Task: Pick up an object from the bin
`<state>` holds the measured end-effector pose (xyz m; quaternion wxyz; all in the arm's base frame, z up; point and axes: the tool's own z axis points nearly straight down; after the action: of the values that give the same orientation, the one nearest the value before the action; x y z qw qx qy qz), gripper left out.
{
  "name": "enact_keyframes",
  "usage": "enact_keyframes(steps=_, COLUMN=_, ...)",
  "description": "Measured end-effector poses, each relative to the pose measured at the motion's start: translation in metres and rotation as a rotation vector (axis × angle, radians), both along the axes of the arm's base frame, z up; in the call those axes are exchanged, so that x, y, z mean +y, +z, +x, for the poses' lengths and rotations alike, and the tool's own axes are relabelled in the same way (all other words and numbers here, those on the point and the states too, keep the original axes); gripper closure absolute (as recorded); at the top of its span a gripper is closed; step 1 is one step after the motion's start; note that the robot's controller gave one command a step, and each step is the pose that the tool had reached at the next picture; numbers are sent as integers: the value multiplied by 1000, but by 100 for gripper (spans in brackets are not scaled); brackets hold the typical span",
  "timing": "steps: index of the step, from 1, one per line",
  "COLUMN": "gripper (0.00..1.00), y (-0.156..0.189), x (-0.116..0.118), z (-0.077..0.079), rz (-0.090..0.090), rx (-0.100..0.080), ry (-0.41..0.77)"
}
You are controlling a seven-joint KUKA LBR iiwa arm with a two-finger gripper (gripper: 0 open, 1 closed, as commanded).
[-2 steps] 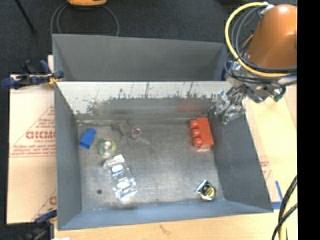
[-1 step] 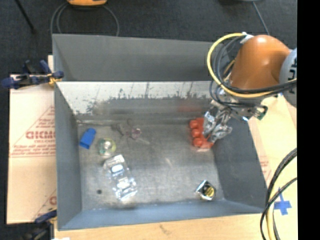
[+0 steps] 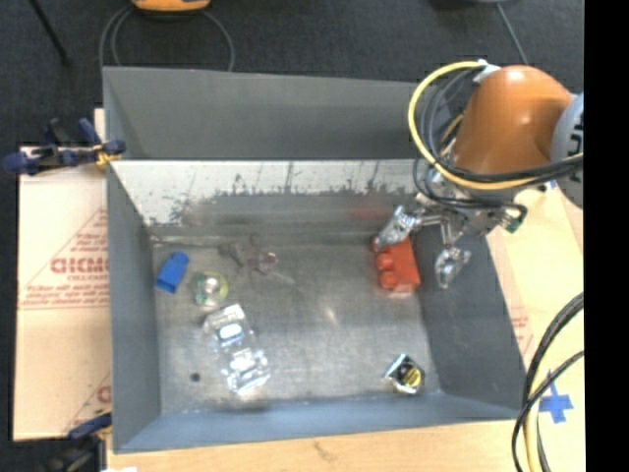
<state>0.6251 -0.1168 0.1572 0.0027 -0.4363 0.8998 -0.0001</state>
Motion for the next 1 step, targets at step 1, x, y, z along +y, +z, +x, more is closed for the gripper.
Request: enact_keyframes(steps=1, gripper=0, y=-82, x=2, z=10, rz=3, rx=-5, ry=347)
